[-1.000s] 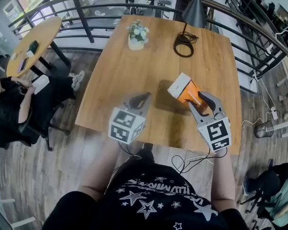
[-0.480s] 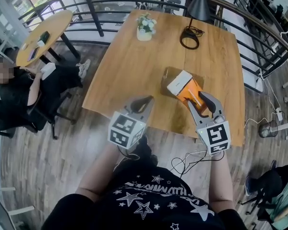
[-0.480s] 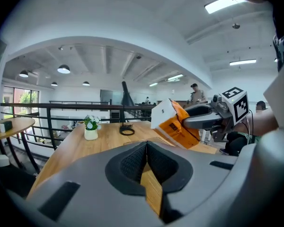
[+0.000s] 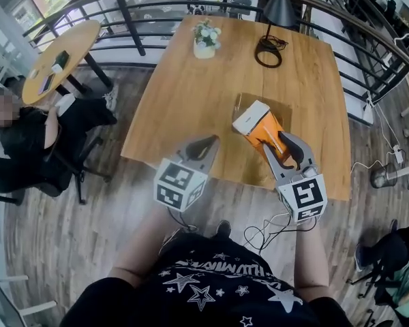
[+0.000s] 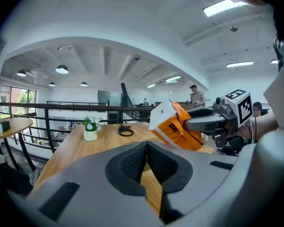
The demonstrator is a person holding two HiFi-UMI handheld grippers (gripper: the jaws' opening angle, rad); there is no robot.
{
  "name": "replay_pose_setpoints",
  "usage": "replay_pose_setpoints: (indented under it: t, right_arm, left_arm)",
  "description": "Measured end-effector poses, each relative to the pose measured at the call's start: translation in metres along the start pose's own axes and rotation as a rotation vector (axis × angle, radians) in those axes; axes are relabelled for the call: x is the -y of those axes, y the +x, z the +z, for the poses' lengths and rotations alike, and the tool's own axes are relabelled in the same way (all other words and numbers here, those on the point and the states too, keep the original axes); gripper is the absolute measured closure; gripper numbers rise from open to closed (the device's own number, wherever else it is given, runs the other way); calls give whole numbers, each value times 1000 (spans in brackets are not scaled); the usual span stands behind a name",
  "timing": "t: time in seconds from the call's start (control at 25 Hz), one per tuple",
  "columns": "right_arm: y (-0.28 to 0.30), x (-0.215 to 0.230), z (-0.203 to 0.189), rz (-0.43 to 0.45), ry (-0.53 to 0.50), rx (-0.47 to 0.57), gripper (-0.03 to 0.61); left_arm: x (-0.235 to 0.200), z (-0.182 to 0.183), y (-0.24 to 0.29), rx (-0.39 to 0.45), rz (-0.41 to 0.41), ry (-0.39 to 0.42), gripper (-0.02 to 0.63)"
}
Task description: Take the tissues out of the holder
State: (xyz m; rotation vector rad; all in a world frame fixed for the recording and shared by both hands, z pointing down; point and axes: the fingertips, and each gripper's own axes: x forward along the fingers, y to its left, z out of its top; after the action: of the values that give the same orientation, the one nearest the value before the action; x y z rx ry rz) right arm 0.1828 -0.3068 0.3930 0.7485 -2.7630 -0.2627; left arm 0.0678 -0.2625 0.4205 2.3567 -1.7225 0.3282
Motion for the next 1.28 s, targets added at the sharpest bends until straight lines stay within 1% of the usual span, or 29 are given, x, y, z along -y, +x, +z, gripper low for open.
replay_pose_setpoints:
  t: [0.28, 0.6, 0.92, 1.28]
  right_arm:
    - [11, -42, 15, -60, 92, 5, 419]
    - [7, -84, 40, -150, 141, 23, 423]
    - [-7, -121, 47, -234, 110, -12, 436]
    - [-23, -151, 51, -264, 105, -23, 441]
  left_arm:
    - [-28, -20, -46, -28, -40, 5, 601]
    - [-58, -22, -97, -12, -74, 17, 601]
    - [-62, -33, -140, -7, -117, 25, 601]
    - [-63, -40, -177, 15, -119, 21, 601]
